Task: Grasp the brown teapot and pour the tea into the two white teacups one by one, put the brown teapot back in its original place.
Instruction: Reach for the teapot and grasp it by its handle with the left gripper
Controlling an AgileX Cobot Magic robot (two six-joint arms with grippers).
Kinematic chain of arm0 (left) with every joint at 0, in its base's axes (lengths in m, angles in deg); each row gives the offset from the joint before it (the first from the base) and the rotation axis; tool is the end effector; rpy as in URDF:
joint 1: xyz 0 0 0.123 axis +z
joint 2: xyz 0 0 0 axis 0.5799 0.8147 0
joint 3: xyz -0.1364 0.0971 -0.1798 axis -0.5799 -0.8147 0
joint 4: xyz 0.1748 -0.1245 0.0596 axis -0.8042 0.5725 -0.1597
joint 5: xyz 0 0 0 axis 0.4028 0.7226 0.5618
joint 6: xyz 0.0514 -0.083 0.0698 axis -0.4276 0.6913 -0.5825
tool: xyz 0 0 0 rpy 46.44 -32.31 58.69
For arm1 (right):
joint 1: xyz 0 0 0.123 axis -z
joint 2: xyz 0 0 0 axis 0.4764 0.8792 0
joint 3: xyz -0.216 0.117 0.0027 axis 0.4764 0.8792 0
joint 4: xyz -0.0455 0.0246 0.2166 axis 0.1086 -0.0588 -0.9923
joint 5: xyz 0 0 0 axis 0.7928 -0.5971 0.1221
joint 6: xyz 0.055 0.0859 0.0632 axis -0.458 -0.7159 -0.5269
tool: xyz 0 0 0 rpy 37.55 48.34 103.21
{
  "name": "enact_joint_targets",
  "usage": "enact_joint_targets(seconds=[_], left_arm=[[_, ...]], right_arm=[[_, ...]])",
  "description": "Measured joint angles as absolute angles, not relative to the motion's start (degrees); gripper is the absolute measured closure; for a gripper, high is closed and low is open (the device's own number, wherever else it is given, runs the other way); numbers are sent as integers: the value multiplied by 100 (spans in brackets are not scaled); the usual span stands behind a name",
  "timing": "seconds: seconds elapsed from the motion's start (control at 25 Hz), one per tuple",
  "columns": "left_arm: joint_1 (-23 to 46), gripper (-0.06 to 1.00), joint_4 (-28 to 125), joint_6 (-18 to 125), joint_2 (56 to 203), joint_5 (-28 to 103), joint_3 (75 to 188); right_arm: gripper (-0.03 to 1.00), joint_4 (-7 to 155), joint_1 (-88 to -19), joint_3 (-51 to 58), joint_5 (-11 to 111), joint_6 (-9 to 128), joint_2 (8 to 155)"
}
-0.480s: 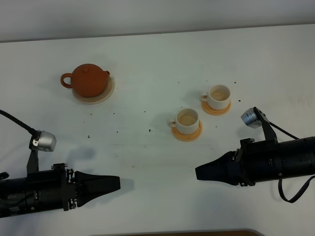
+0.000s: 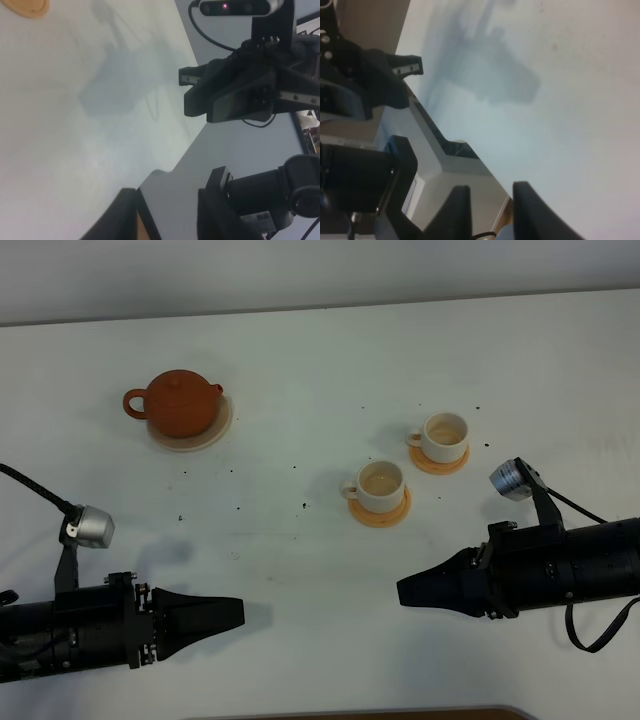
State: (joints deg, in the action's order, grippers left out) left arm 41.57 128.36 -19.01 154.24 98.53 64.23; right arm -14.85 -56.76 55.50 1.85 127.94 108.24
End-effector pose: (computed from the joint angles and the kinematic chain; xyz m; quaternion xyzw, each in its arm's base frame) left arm 0.1580 -0.0922 0.0941 0.0911 0.8345 -0.5100 0.1878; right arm 0.1513 0.1952 0.1067 -0.2645 0.8128 0.5119 0.0860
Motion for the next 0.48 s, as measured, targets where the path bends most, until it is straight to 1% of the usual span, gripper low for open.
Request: enact_joint_targets(seconds=[0.16, 0.48], left_arm=[[4157, 61, 12868, -1875, 15424, 9865, 6423], [4157, 61, 13565, -1794, 15424, 9877, 6430]], right_arm=[[73, -1485, -5676, 5550, 185, 12794, 10824], [73, -1485, -5676, 5550, 185, 12794, 10824]])
